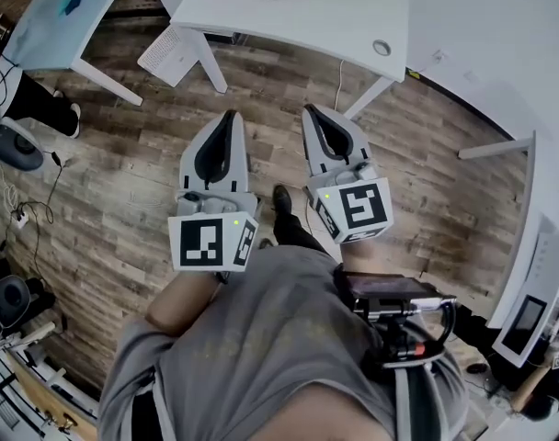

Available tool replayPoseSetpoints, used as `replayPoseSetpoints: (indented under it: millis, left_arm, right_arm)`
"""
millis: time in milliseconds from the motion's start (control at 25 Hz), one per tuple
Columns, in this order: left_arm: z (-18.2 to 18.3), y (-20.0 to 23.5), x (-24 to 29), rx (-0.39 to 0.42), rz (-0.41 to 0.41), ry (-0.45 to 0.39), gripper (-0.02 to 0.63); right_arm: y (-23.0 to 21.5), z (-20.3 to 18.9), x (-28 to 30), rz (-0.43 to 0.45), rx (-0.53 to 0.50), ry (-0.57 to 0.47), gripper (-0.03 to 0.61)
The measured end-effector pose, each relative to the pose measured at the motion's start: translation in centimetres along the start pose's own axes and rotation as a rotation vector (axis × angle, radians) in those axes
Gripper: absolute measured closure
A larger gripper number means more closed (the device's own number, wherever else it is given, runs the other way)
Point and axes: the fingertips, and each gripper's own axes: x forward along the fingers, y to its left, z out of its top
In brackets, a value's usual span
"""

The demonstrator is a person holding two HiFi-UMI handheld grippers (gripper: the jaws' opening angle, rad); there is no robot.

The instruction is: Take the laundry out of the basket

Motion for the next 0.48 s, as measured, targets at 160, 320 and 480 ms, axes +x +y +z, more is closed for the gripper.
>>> replayPoseSetpoints:
  millis: [160,320,480]
  left_arm:
    - [0.9,-0.4,4.3,0.019,0.006,-0.013,0.604]
    - [2.0,-0.5,7.6,0.060,0.013,-0.032,0.604]
    - [2.2,0.4,10.1,0.071,0.025,-0.036,0.604]
  right_arm:
    - [-3.4,1.1,2.4,0.010,0.000,-0.020,0.571]
    - [-6.1,2.5,4.8,0.023,-0.001,-0.055,0.571]
    - [-8.2,3.3,7.2,0.022,0.002,-0.085,0.571]
